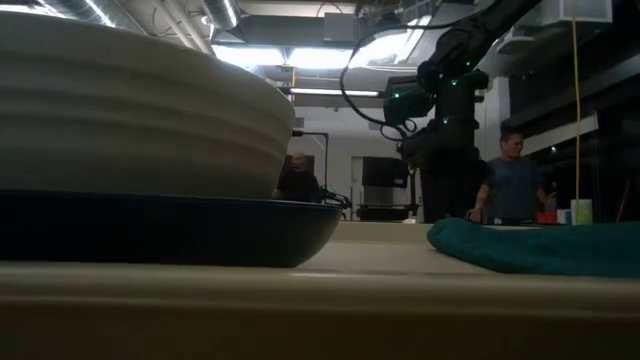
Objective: Set up tray
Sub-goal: Put the knife on the napkin
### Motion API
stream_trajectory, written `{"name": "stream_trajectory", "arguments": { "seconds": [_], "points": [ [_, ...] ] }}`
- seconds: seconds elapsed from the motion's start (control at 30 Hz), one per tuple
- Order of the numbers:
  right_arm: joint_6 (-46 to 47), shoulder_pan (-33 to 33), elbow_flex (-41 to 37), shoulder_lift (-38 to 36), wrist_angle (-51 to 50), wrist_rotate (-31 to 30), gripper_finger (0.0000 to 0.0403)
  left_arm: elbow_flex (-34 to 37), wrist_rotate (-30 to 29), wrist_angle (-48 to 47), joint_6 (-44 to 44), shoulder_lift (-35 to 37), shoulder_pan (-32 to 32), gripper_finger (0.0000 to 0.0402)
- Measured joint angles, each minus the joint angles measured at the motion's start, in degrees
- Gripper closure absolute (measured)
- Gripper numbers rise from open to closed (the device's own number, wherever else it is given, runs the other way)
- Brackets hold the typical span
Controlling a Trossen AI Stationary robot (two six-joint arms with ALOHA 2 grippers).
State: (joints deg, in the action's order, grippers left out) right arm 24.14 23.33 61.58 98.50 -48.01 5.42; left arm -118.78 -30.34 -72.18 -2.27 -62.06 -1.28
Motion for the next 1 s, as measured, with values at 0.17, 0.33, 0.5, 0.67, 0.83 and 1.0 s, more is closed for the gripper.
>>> {"name": "stream_trajectory", "arguments": {
  "seconds": [0.17, 0.33, 0.5, 0.67, 0.83, 1.0],
  "points": [
    [1.3, -0.1, 0.0, 0.0, 1.9, -3.3, 0.0117, 1.9, 0.0, 1.3, 0.0, 1.5, 0.0, 0.0289],
    [2.0, 0.0, 0.0, 0.0, 2.4, -4.3, 0.0125, 2.2, 0.0, 1.7, 0.0, 2.3, 0.0, 0.0289],
    [2.8, -0.3, -0.6, 0.0, 3.2, -4.3, 0.0141, 2.2, 0.0, 1.7, 0.0, 2.6, 0.0, 0.0289],
    [4.5, -1.0, -3.7, 0.0, 4.5, -4.3, 0.0155, 2.2, 0.0, 1.7, 0.0, 2.8, 0.0, 0.0292],
    [6.1, -1.1, -6.3, 0.0, 5.6, -4.3, 0.017, 2.2, 0.0, 1.7, 0.5, 2.7, 0.0, 0.0289],
    [8.4, -1.7, -9.3, -0.3, 9.5, -4.0, 0.0195, 2.2, 0.0, 1.7, 0.9, 2.7, 0.0, 0.0288]
  ]
}}
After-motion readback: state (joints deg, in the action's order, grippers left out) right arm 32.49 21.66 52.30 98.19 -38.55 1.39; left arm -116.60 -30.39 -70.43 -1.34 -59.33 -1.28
